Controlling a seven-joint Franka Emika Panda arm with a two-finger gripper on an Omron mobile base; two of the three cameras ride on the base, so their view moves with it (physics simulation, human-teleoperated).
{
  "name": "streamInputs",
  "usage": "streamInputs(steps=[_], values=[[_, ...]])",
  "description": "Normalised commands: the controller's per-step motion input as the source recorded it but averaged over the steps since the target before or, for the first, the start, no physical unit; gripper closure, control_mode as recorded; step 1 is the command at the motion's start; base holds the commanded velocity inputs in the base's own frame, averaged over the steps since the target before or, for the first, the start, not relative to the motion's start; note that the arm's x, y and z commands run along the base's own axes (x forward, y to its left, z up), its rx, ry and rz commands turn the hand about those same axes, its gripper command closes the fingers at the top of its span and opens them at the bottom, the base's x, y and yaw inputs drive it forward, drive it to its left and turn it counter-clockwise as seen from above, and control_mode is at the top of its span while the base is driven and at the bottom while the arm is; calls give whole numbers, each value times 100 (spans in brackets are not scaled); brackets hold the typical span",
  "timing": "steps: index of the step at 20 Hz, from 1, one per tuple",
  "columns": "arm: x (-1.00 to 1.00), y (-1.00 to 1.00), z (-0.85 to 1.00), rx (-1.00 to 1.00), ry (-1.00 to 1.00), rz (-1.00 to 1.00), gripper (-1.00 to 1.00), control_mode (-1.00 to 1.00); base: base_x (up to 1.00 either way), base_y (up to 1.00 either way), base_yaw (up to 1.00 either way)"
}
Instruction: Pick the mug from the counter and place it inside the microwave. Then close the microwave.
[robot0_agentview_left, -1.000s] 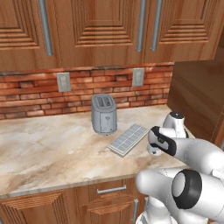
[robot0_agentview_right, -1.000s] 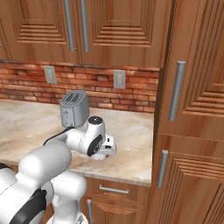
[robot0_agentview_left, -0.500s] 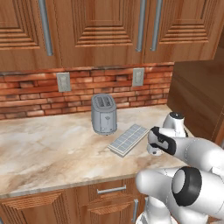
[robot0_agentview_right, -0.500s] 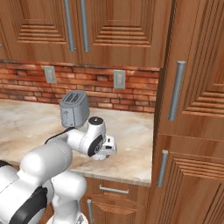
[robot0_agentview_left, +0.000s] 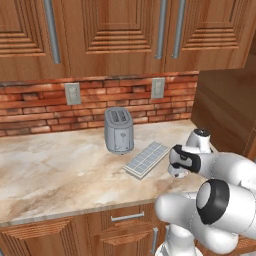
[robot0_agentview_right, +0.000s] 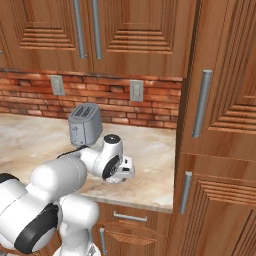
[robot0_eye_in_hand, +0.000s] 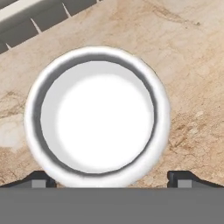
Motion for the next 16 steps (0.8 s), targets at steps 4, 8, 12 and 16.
streamInputs(steps=[4, 8, 12, 16], values=[[0, 0, 0, 0, 0, 0, 100, -100, 0, 0, 0], [0, 0, 0, 0, 0, 0, 100, -100, 0, 0, 0], [0, 0, 0, 0, 0, 0, 100, -100, 0, 0, 0], [-1, 0, 0, 0, 0, 0, 100, -100, 0, 0, 0]])
